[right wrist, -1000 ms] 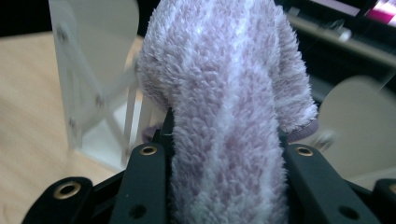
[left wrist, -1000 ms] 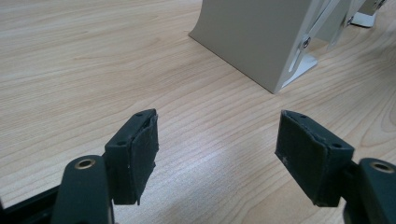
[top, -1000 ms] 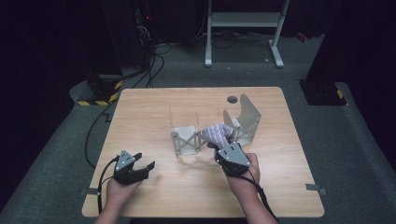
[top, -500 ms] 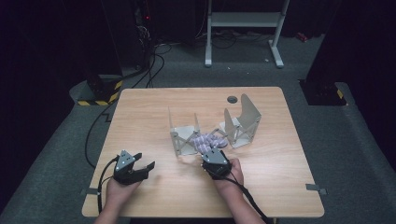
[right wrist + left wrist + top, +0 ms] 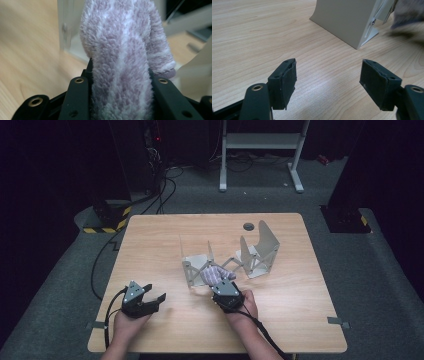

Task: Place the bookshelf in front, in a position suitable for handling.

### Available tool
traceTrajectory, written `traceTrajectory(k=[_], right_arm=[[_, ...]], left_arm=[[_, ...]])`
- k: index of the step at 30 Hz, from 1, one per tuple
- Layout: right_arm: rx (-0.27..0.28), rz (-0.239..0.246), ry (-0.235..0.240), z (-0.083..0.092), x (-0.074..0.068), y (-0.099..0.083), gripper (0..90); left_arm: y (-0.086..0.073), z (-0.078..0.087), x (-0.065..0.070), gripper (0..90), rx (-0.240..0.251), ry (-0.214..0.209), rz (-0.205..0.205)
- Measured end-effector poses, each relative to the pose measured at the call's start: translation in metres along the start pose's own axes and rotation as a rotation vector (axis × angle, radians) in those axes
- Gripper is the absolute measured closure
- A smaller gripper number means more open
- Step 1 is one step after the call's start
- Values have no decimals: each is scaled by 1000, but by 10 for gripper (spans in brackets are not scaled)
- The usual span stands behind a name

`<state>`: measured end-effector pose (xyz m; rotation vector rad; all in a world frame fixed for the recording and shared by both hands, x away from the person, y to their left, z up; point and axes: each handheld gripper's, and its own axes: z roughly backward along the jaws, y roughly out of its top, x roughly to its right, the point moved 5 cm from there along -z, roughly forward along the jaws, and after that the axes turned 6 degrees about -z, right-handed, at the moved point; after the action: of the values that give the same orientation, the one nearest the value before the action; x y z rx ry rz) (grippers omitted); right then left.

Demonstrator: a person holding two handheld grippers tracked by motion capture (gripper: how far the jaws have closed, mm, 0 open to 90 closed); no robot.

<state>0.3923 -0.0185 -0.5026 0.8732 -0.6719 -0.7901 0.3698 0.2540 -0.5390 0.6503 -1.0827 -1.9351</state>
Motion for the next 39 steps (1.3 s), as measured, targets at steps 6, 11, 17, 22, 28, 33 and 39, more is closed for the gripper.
traceTrajectory(k=[6,11,17,22,28,33,39], right_arm=[[124,-16,-18,24,8,42,636],[132,-14,-11,23,4,47,637],[42,-10,4,-2,-5,19,642],[-49,-12,22,-22,-16,-10,643],[-122,-15,27,-33,-17,-31,642],[-109,-5,27,-27,-14,-27,642],[28,-16,5,-1,-5,17,640]], left_arm=[[0,0,0,295,2,-6,3],[0,0,0,295,1,-7,2],[0,1,-1,295,3,-6,3],[0,1,-1,294,4,-6,3],[0,1,0,294,5,-7,3],[0,0,0,294,0,-9,2],[-1,0,0,294,-2,-11,0]])
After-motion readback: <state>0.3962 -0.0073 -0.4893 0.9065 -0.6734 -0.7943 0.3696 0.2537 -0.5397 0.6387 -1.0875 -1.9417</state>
